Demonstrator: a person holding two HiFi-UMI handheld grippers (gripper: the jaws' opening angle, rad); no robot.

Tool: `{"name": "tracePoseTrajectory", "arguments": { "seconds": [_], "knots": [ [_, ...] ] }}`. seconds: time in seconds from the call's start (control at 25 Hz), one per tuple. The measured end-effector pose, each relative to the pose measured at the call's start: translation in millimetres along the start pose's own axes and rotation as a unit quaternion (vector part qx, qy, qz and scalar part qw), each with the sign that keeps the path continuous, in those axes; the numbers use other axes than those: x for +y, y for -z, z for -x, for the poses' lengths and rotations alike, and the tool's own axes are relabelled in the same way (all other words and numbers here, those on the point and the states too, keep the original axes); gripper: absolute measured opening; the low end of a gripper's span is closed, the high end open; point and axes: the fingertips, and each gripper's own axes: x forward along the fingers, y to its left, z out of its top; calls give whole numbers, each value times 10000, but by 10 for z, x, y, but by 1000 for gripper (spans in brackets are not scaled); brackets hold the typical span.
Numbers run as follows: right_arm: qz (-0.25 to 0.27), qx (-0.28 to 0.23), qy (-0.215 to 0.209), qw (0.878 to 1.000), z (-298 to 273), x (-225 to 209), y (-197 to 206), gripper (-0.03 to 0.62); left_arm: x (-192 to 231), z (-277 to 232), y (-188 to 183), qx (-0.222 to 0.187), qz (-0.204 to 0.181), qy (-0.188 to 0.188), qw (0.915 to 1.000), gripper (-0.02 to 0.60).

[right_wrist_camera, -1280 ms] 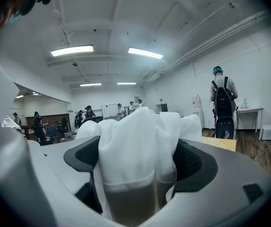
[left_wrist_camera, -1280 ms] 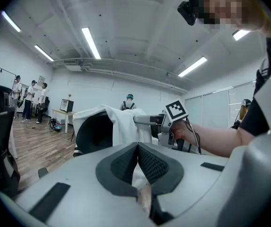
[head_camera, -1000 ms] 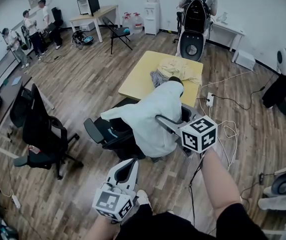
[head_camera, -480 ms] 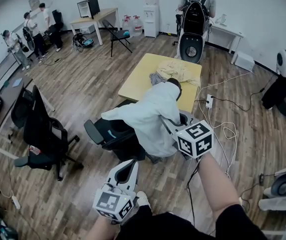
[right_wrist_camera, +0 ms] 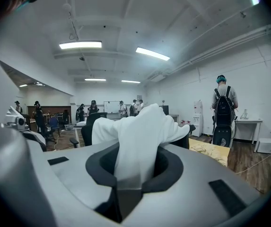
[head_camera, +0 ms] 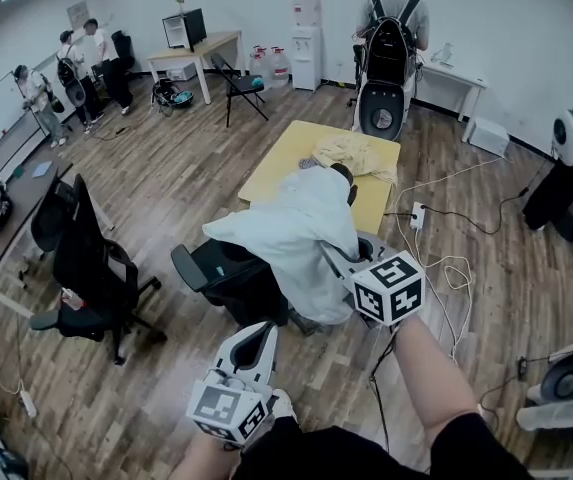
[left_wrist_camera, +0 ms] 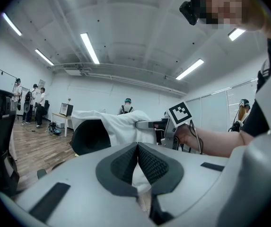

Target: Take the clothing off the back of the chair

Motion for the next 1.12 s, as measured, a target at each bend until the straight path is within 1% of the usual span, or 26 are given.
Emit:
{"name": "tracePoseTrajectory", "arguments": {
  "seconds": [0.24, 0.52, 0.76, 0.92, 1.12],
  "knots": [
    [73, -326, -77, 9994, 402, 175, -135, 86, -268, 144, -28, -111, -77, -34, 9999, 17],
    [144, -664, -142, 9976, 1064, 351, -287, 86, -729, 365, -65, -219, -157, -101, 9996, 15],
    [152, -920, -250, 9953, 1675, 509, -311, 86, -1208, 603, 20, -216, -195, -174, 9994, 15],
    [109, -991, -336, 9944, 2007, 607, -286, 85, -1475, 735, 60, -169, -196, -202, 9995, 17],
    [35, -967, -375, 9946, 2282, 698, -185, 84, -1665, 839, 44, -101, -221, -168, 9996, 15]
  ]
}}
